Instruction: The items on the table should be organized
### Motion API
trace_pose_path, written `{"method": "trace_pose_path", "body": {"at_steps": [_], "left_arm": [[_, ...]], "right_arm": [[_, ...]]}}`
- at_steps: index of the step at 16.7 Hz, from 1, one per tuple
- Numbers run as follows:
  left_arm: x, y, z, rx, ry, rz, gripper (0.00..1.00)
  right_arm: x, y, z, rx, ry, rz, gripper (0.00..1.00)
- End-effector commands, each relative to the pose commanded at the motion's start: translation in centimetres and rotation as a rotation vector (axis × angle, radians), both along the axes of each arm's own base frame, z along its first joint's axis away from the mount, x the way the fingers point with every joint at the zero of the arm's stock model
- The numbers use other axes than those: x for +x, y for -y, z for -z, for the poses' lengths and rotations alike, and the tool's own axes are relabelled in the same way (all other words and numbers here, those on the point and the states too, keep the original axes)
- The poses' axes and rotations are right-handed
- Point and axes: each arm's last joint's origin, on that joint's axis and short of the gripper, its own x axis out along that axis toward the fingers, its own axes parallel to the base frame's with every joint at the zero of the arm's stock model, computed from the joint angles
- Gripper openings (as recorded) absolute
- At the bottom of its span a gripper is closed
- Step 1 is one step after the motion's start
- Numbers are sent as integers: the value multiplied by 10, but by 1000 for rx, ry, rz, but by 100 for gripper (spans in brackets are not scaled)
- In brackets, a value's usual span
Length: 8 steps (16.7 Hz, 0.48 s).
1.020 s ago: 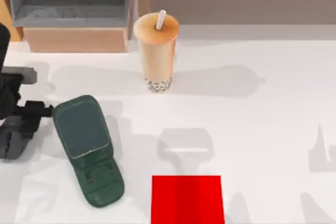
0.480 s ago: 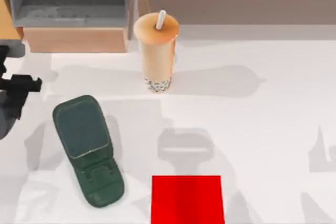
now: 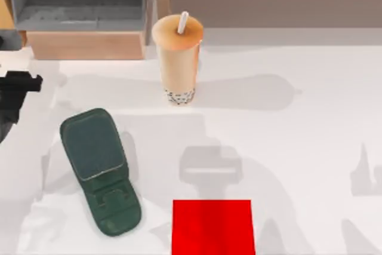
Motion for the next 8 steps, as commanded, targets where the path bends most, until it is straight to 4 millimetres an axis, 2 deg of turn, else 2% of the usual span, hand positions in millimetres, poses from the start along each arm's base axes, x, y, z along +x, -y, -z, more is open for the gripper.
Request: {"method": "trace_pose_path", "body": {"at_steps": [4, 8], "left_arm": [[5, 12, -11, 5, 62, 104, 0], [13, 45, -35, 23, 199, 383, 0]], "right_arm": [[0, 0, 0, 0, 0, 0, 100], [0, 0, 0, 0, 0, 0, 100]]}}
